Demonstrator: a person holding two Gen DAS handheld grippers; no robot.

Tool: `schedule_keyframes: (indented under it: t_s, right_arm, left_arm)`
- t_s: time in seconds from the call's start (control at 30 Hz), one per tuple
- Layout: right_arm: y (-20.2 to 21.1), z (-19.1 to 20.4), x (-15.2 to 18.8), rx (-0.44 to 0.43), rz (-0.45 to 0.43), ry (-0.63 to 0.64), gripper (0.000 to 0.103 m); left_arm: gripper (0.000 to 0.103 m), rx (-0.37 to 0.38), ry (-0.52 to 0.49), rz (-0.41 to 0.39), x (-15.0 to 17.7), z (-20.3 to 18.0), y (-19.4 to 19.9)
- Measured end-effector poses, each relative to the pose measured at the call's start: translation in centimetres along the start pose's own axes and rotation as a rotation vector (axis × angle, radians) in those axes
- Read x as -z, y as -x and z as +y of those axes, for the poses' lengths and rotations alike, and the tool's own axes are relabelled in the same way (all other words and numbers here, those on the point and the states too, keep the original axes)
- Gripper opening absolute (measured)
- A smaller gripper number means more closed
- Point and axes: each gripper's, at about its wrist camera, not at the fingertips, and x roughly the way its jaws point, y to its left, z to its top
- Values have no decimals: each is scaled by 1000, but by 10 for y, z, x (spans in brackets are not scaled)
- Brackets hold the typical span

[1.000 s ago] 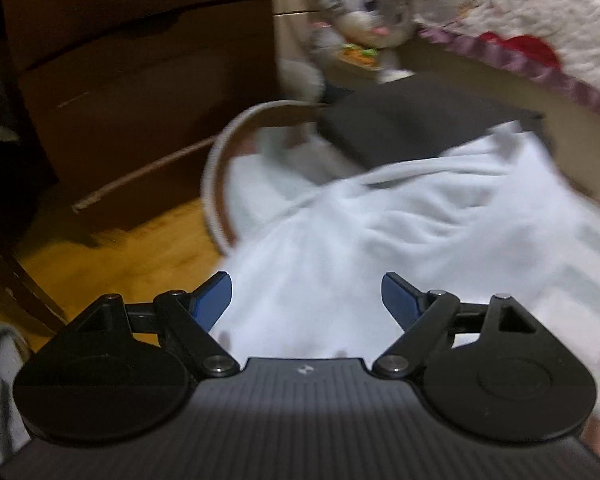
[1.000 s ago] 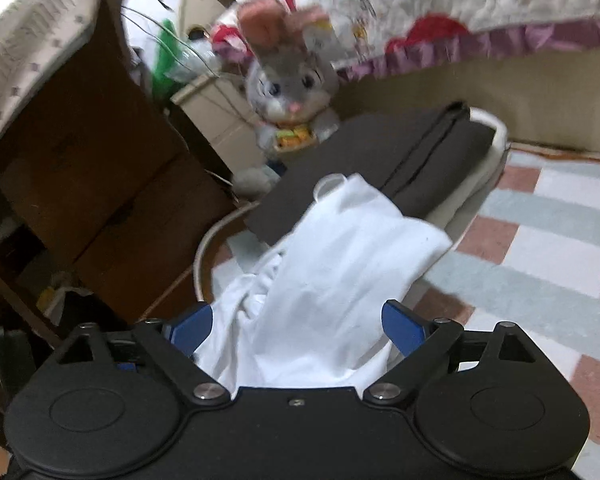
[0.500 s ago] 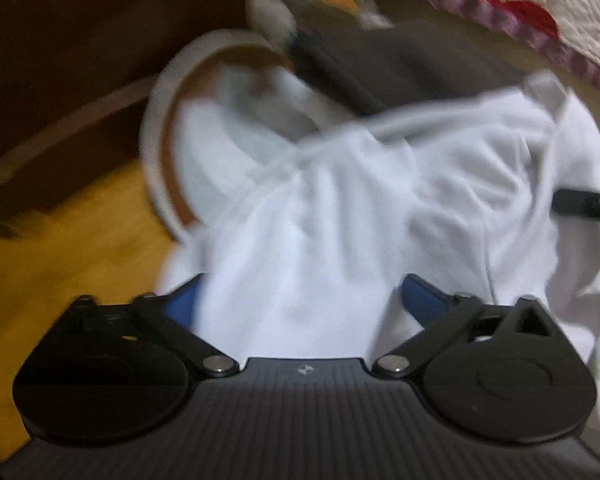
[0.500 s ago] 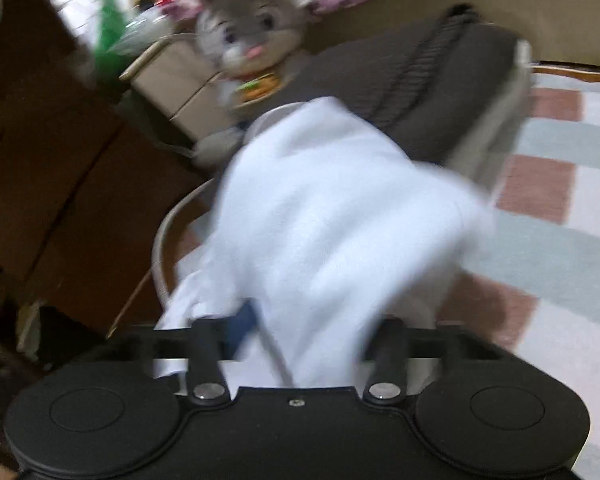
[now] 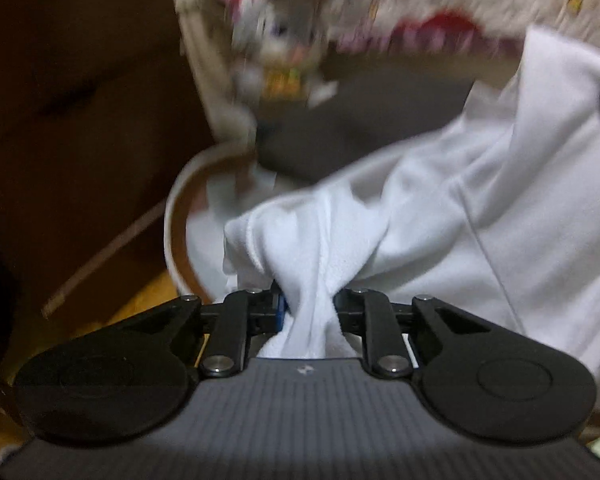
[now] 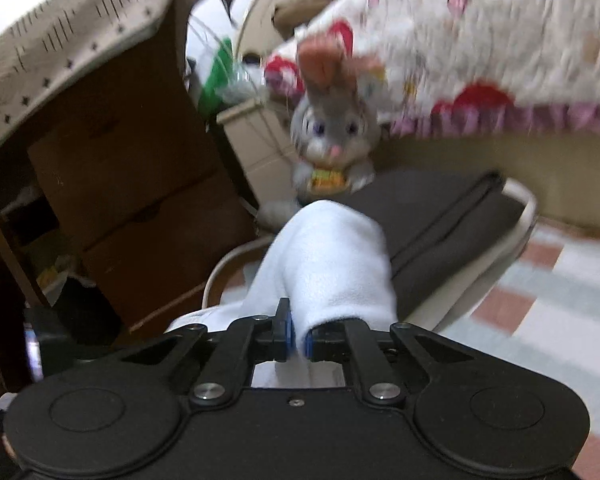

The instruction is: Fold clothes

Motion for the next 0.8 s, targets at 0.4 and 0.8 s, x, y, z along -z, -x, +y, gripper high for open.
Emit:
schedule_keyframes:
  t_s: [0.4, 0.8]
  right_arm:
    - [140, -13, -48, 139, -226, 1, 9]
    - [283, -8, -95, 380, -375, 117, 9]
  left_arm:
    - [17, 202, -6, -346, -83, -46, 114]
    - [19, 330, -258, -540, -151, -162, 168]
